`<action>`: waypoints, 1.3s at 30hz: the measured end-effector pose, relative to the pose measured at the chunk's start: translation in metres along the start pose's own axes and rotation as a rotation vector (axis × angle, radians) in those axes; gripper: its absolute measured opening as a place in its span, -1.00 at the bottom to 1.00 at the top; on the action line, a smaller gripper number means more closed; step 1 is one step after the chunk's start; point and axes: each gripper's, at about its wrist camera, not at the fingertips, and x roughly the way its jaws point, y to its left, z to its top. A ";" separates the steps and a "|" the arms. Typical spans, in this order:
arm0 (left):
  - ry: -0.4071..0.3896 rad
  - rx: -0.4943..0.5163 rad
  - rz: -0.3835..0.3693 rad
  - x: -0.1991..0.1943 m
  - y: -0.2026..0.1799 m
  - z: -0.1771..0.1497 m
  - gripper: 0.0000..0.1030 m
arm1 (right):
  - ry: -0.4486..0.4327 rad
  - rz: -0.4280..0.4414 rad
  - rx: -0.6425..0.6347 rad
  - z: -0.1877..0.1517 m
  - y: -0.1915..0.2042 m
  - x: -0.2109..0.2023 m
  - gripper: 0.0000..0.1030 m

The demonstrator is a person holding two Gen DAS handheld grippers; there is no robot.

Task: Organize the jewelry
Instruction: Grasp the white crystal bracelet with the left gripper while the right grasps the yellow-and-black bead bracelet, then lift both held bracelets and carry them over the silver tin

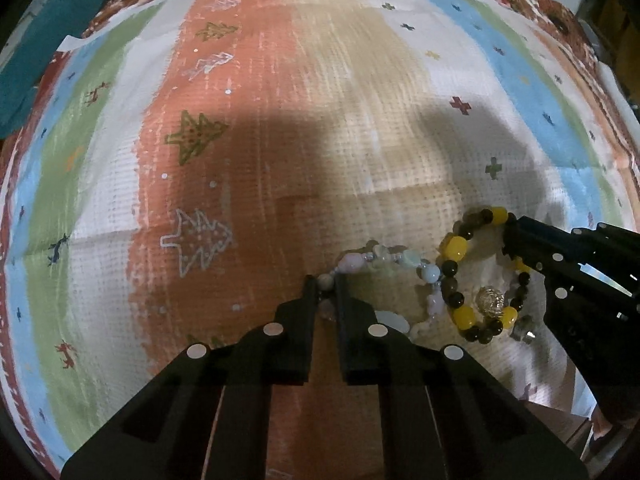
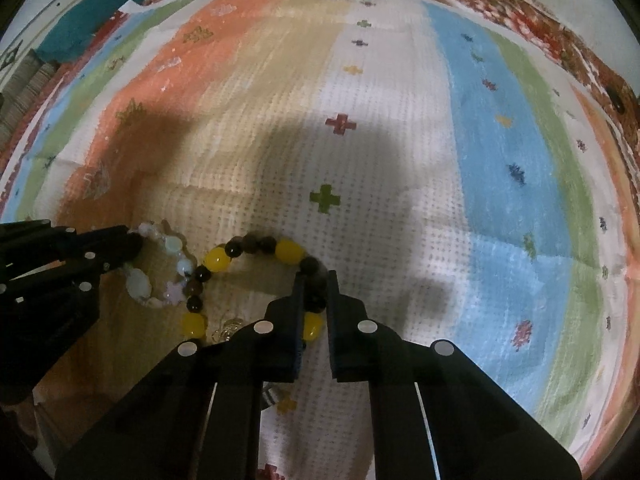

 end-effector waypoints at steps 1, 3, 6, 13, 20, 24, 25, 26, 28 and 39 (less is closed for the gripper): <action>-0.003 -0.003 0.000 -0.001 0.000 0.000 -0.83 | -0.006 -0.005 0.003 -0.001 -0.002 -0.002 -0.80; -0.007 -0.007 0.011 -0.004 0.002 -0.001 -0.83 | -0.016 -0.008 0.015 0.000 -0.007 -0.007 -0.79; -0.015 -0.018 0.009 -0.010 0.002 -0.003 -0.83 | -0.030 -0.015 0.027 -0.003 -0.015 -0.016 -0.80; -0.051 -0.038 -0.004 -0.032 0.001 -0.009 -0.83 | -0.054 -0.016 0.049 -0.005 -0.026 -0.032 -0.80; -0.093 -0.040 -0.019 -0.058 0.003 -0.015 -0.83 | -0.081 -0.035 0.055 -0.009 -0.032 -0.048 -0.80; -0.111 -0.042 -0.023 -0.069 0.002 -0.018 -0.83 | -0.097 -0.025 0.067 -0.011 -0.036 -0.059 -0.80; -0.116 -0.042 -0.024 -0.072 0.001 -0.019 -0.83 | -0.100 -0.021 0.070 -0.012 -0.036 -0.062 -0.80; -0.122 -0.041 -0.024 -0.075 0.001 -0.020 -0.83 | -0.105 -0.017 0.073 -0.013 -0.036 -0.064 -0.80; -0.134 -0.040 -0.029 -0.082 0.000 -0.022 -0.83 | -0.114 -0.011 0.076 -0.015 -0.037 -0.070 -0.80; -0.177 -0.023 -0.044 -0.110 -0.009 -0.032 -0.83 | -0.155 0.001 0.083 -0.024 -0.037 -0.097 -0.80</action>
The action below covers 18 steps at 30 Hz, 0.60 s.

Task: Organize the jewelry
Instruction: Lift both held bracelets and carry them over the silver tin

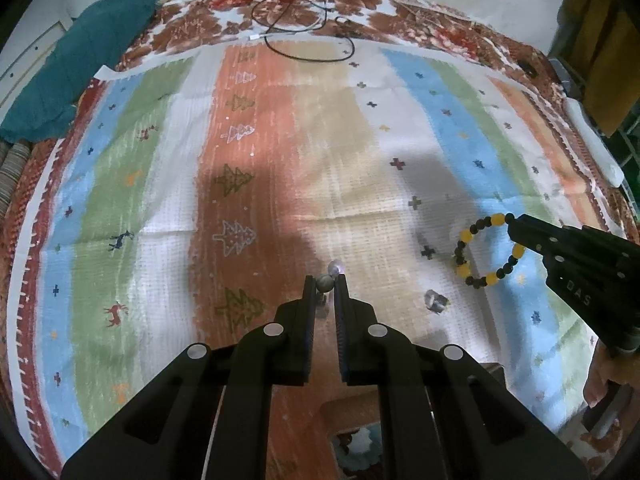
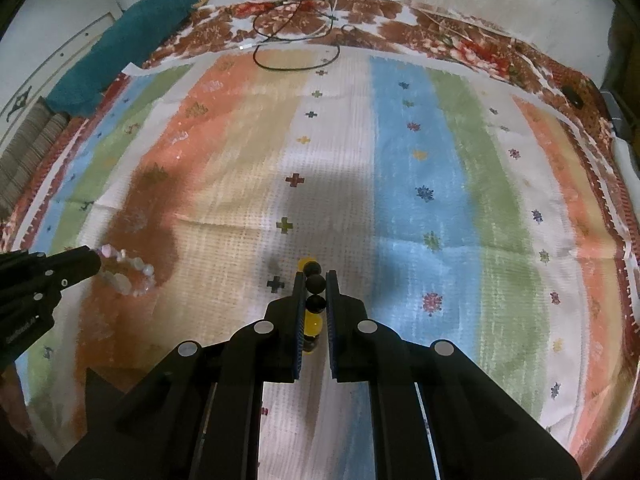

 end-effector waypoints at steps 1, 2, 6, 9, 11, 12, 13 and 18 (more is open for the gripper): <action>-0.005 0.003 -0.003 -0.003 -0.001 -0.001 -0.83 | -0.003 0.000 0.001 0.000 -0.001 -0.002 -0.80; -0.008 0.004 -0.003 -0.005 -0.002 -0.001 -0.83 | -0.005 -0.002 0.002 -0.001 -0.001 -0.004 -0.80; -0.030 0.002 -0.012 -0.016 -0.002 -0.003 -0.83 | -0.010 0.002 0.007 -0.004 -0.004 -0.010 -0.80; -0.045 0.002 -0.020 -0.024 -0.004 -0.005 -0.83 | -0.017 0.003 0.014 -0.007 -0.007 -0.016 -0.80; -0.053 0.005 -0.022 -0.028 -0.005 -0.008 -0.83 | -0.021 0.007 0.019 -0.008 -0.008 -0.020 -0.80; -0.055 0.007 -0.023 -0.030 -0.006 -0.009 -0.83 | -0.022 0.010 0.019 -0.009 -0.009 -0.021 -0.80; -0.056 0.010 -0.023 -0.032 -0.007 -0.010 -0.83 | -0.023 0.011 0.020 -0.010 -0.008 -0.023 -0.80; -0.074 0.026 -0.024 -0.044 -0.012 -0.016 -0.83 | -0.030 0.017 0.016 -0.015 -0.006 -0.031 -0.80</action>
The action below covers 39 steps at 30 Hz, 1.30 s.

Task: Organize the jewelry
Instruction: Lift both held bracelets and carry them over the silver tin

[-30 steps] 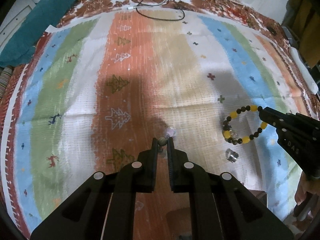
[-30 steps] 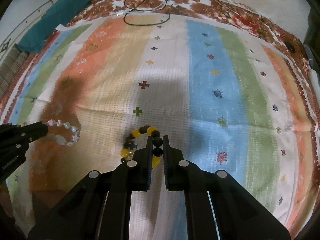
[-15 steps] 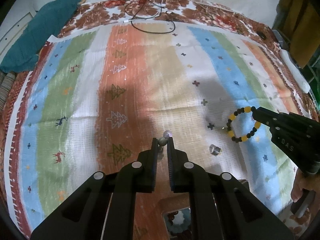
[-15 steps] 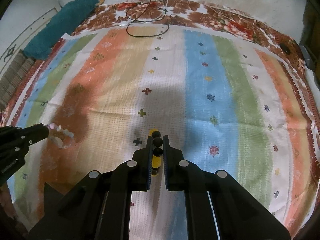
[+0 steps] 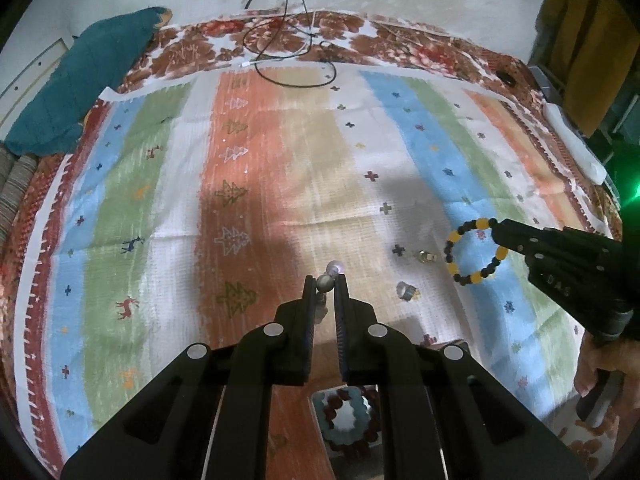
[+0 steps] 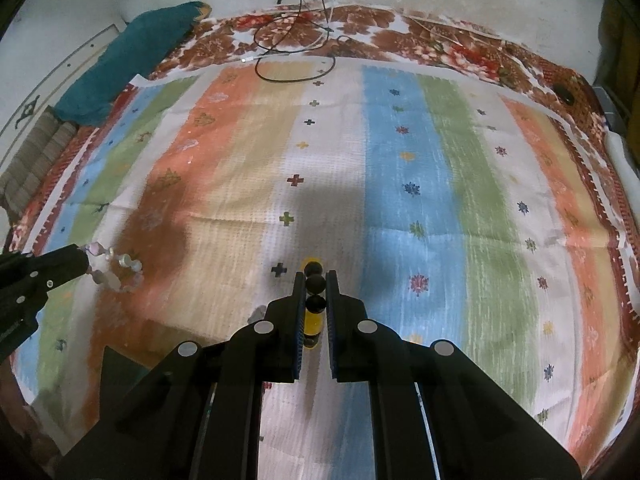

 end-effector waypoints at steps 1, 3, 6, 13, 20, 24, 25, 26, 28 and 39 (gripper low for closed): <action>-0.004 0.001 -0.001 -0.002 -0.001 -0.001 -0.83 | -0.002 -0.001 -0.001 -0.001 0.001 -0.002 -0.80; -0.010 0.007 -0.005 -0.006 -0.003 -0.003 -0.83 | -0.007 -0.005 0.002 -0.002 0.001 -0.005 -0.80; -0.022 0.017 -0.006 -0.013 -0.007 -0.007 -0.83 | -0.018 0.006 -0.002 -0.005 0.003 -0.013 -0.80; -0.033 0.022 -0.012 -0.021 -0.011 -0.015 -0.83 | -0.052 0.017 -0.020 -0.011 0.012 -0.033 -0.80; -0.050 0.030 -0.019 -0.032 -0.016 -0.025 -0.83 | -0.087 0.030 -0.038 -0.019 0.023 -0.053 -0.80; -0.061 0.041 -0.027 -0.040 -0.021 -0.033 -0.83 | -0.110 0.047 -0.051 -0.025 0.028 -0.064 -0.80; -0.062 0.043 -0.028 -0.041 -0.023 -0.034 -0.83 | -0.113 0.049 -0.054 -0.026 0.030 -0.066 -0.80; -0.063 0.045 -0.029 -0.042 -0.024 -0.036 -0.83 | -0.115 0.052 -0.058 -0.028 0.032 -0.068 -0.80; -0.065 0.050 -0.032 -0.045 -0.025 -0.040 -0.83 | -0.118 0.056 -0.066 -0.032 0.035 -0.072 -0.80; -0.074 0.059 -0.048 -0.055 -0.030 -0.057 -0.83 | -0.117 0.072 -0.093 -0.051 0.047 -0.082 -0.80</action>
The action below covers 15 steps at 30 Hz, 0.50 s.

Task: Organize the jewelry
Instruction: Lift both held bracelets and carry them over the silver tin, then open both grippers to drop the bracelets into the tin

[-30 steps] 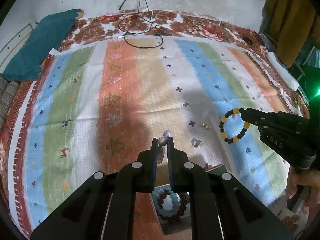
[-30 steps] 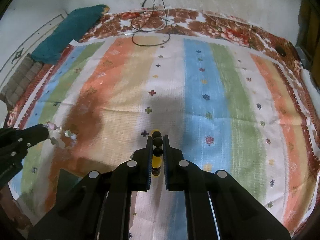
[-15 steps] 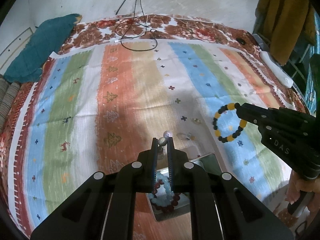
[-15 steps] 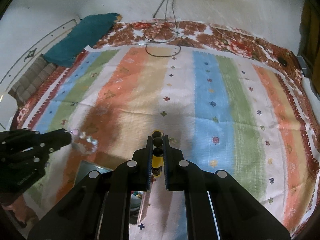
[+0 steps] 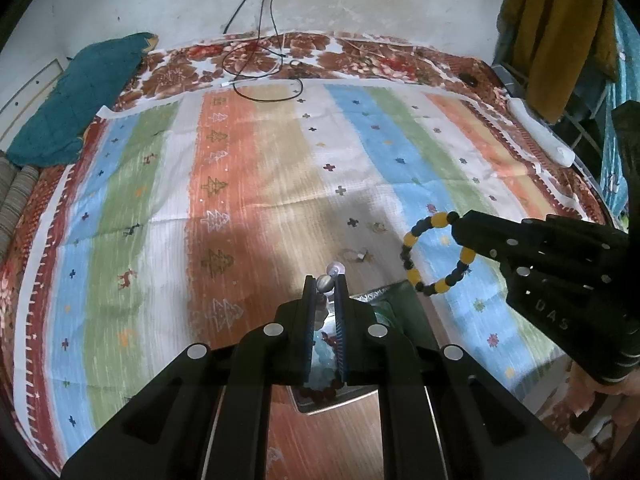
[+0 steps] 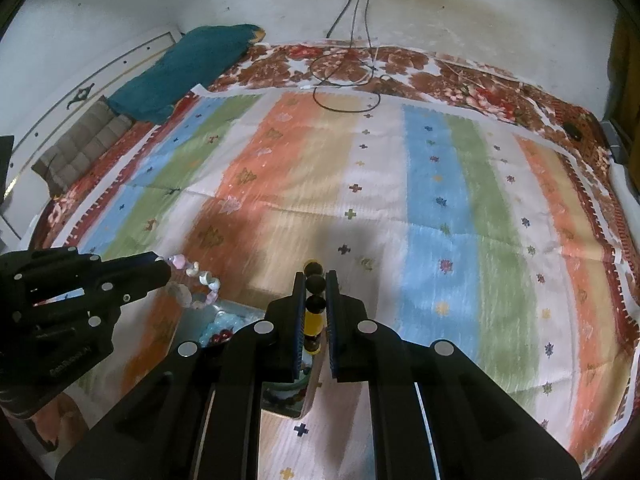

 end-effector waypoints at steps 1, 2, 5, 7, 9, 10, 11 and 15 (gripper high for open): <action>-0.002 0.001 -0.001 -0.002 -0.001 -0.002 -0.83 | -0.001 0.002 -0.001 -0.001 0.001 -0.001 -0.80; -0.003 0.002 -0.001 -0.003 -0.001 -0.003 -0.83 | -0.001 0.003 -0.002 -0.002 0.002 -0.002 -0.80; -0.006 0.005 -0.001 -0.007 -0.002 -0.008 -0.83 | -0.004 0.010 -0.008 -0.006 0.005 -0.005 -0.80; -0.005 0.006 -0.002 -0.007 -0.002 -0.008 -0.83 | -0.004 0.013 -0.012 -0.008 0.007 -0.007 -0.80; -0.005 0.006 -0.004 -0.008 -0.003 -0.009 -0.83 | -0.002 0.016 -0.016 -0.011 0.009 -0.008 -0.80; -0.005 0.007 -0.005 -0.009 -0.003 -0.010 -0.83 | 0.000 0.017 -0.018 -0.011 0.009 -0.008 -0.80; -0.005 0.008 -0.006 -0.009 -0.003 -0.011 -0.83 | 0.001 0.019 -0.019 -0.012 0.010 -0.008 -0.80; -0.005 0.011 -0.008 -0.012 -0.004 -0.013 -0.83 | 0.008 0.037 -0.018 -0.015 0.011 -0.008 -0.80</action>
